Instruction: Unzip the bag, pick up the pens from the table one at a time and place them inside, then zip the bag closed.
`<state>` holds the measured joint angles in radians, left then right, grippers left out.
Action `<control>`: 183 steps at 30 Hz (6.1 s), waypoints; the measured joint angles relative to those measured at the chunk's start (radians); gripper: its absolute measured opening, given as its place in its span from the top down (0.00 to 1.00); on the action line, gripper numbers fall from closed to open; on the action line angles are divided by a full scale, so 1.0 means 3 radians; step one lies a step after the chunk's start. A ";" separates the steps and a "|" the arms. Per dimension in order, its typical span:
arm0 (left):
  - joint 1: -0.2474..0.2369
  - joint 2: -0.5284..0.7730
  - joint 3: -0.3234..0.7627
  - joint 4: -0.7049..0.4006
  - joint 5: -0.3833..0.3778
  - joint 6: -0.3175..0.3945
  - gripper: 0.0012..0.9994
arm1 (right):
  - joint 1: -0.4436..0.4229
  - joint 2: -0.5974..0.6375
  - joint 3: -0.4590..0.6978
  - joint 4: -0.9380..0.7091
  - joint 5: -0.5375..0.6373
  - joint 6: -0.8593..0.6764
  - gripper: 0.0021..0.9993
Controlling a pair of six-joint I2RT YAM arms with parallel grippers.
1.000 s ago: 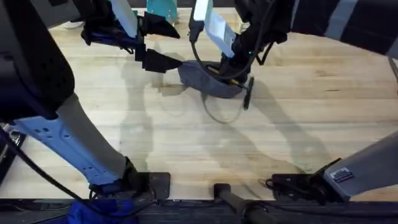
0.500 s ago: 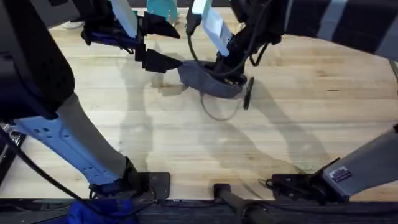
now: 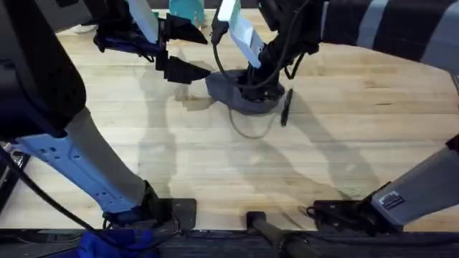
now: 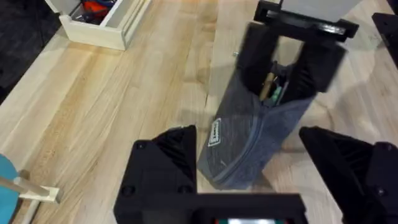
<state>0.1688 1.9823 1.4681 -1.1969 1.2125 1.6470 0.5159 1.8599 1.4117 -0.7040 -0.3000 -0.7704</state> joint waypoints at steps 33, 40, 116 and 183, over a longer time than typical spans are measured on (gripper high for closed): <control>0.0000 0.0000 0.0000 0.0000 0.0000 0.0000 0.01 | -0.0271 -0.0991 0.0005 -0.0139 0.0276 0.1038 0.00; 0.0000 0.0000 0.0000 0.0000 0.0011 0.0000 0.01 | -0.0272 -0.1248 0.0005 -0.0585 0.0687 0.1779 0.00; 0.0000 0.0000 0.0000 0.0000 0.0075 0.0000 0.01 | -0.0634 -0.1582 -0.2082 0.0775 0.1299 0.4392 0.00; 0.0000 0.0000 0.0000 0.0048 0.0075 0.0000 0.01 | -0.0323 -0.2188 -0.1904 0.1327 0.1747 0.2864 0.97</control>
<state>0.1689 1.9823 1.4681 -1.1826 1.2350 1.6470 0.4191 1.2035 0.8406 -0.3060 0.2241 0.0887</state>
